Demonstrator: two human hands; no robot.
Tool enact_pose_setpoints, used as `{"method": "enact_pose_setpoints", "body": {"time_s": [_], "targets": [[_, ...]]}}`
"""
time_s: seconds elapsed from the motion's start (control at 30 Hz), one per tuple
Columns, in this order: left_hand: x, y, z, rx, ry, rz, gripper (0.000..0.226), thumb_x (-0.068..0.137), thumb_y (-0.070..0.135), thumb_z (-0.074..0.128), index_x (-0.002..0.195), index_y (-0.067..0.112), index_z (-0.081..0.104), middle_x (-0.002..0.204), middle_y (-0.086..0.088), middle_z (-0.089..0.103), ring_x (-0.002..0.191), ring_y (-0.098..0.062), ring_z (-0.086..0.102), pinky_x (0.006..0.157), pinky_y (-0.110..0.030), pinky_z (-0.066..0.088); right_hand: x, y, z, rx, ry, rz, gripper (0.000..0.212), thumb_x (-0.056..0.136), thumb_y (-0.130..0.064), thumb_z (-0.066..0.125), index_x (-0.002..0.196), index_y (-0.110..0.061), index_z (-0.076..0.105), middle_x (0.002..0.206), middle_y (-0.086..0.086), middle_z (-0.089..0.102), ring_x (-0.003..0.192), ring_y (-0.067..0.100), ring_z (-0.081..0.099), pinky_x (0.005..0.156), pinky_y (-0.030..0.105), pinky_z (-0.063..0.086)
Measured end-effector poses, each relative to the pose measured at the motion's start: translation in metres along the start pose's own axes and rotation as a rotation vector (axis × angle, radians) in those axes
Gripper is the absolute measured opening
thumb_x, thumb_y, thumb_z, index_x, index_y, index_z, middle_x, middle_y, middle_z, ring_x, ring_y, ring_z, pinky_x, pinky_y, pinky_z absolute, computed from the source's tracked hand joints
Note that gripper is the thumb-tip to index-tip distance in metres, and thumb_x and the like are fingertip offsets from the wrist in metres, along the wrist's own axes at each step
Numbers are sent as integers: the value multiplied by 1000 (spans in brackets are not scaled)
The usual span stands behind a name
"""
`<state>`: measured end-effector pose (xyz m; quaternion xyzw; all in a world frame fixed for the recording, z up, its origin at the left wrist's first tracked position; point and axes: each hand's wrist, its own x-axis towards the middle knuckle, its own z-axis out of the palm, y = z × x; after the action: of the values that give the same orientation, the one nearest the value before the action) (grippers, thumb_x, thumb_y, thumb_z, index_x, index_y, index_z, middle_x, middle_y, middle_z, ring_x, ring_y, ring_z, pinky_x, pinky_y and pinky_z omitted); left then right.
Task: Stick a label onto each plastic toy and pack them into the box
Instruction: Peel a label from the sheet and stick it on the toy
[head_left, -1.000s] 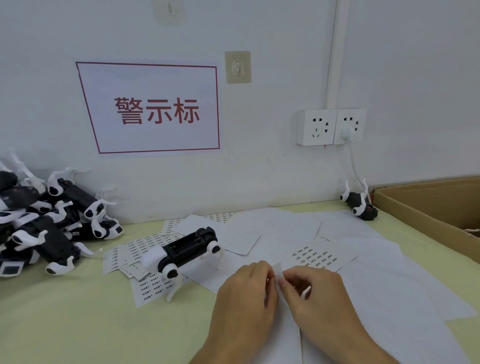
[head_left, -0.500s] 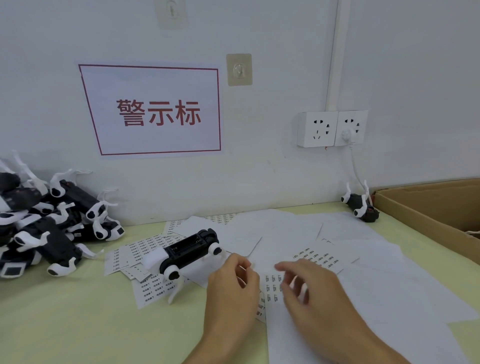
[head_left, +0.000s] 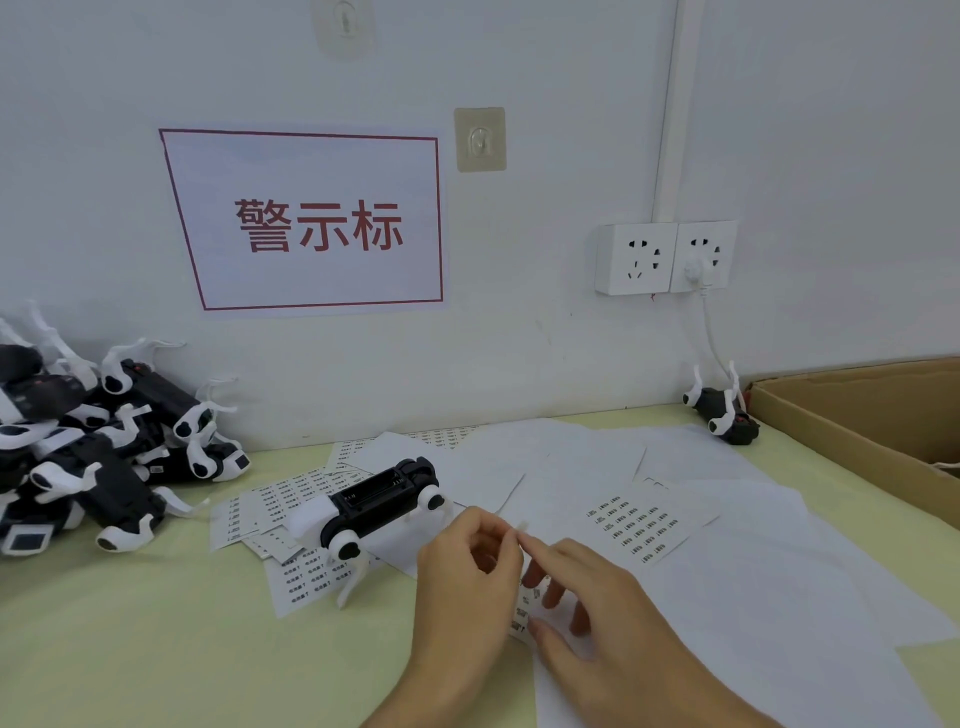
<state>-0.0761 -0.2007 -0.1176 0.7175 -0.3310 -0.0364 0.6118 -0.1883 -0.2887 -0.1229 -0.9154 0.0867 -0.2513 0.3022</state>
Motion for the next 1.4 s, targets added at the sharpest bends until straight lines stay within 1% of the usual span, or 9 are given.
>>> {"method": "enact_pose_setpoints", "body": {"time_s": [0.13,0.37,0.47,0.63,0.73,0.87,1.0,1.17,1.4], "targets": [[1,0,-2,-88,4,-30,19,91,7,66,75,15,69,63,-2,69,58,-16,64,59,-29,53,0,-1,2,20,-8,-16,71,81,-29,61,142,-48,28,106,-28,50,104,-4,50,75,5,38],[0,2,-5,-182,-65,-4,25,95,3,59,81,17,74,63,-4,68,55,-10,61,58,-18,49,0,1,3,21,14,1,73,84,-28,58,144,-51,24,109,-29,48,107,0,49,78,5,37],[-1,3,-4,-168,-126,0,31,98,2,54,88,23,76,64,-3,68,58,-9,60,62,-19,49,-1,2,2,46,108,18,63,85,-20,62,136,-49,39,108,-25,52,104,4,54,74,9,41],[-2,3,-3,-98,-204,30,27,95,7,60,101,31,71,76,2,72,69,-8,64,68,-22,51,1,-2,-6,227,297,179,29,88,-7,67,95,-35,67,88,-16,66,83,6,64,63,15,46],[-4,5,-2,-66,-267,90,23,93,7,63,87,27,72,76,2,72,72,-15,66,62,-23,47,3,-6,-9,322,284,240,20,91,-6,64,88,-26,67,81,-11,70,75,5,64,61,19,48],[-3,4,-1,-92,-259,93,17,91,17,65,76,23,71,71,0,71,69,-20,66,64,-40,50,3,-8,-9,313,287,275,17,90,-6,64,86,-23,67,78,-10,71,70,6,62,61,21,48],[-3,2,0,-37,-269,105,22,92,12,67,72,21,72,65,3,69,60,-6,60,56,-24,44,2,-4,-8,218,350,319,14,89,-15,68,82,-27,65,77,-16,67,67,5,60,59,14,44],[-3,1,1,-15,-241,115,21,92,13,67,73,20,71,66,3,69,61,-13,63,54,-21,43,4,1,-15,180,396,356,12,85,-24,73,81,-32,66,78,-20,66,68,3,60,62,14,45],[-4,1,1,-28,-256,110,22,93,12,65,75,22,73,68,2,70,66,-16,65,63,-41,51,4,-2,-13,181,344,324,21,84,-13,74,73,-30,71,75,-17,70,72,5,63,60,16,47]]}}
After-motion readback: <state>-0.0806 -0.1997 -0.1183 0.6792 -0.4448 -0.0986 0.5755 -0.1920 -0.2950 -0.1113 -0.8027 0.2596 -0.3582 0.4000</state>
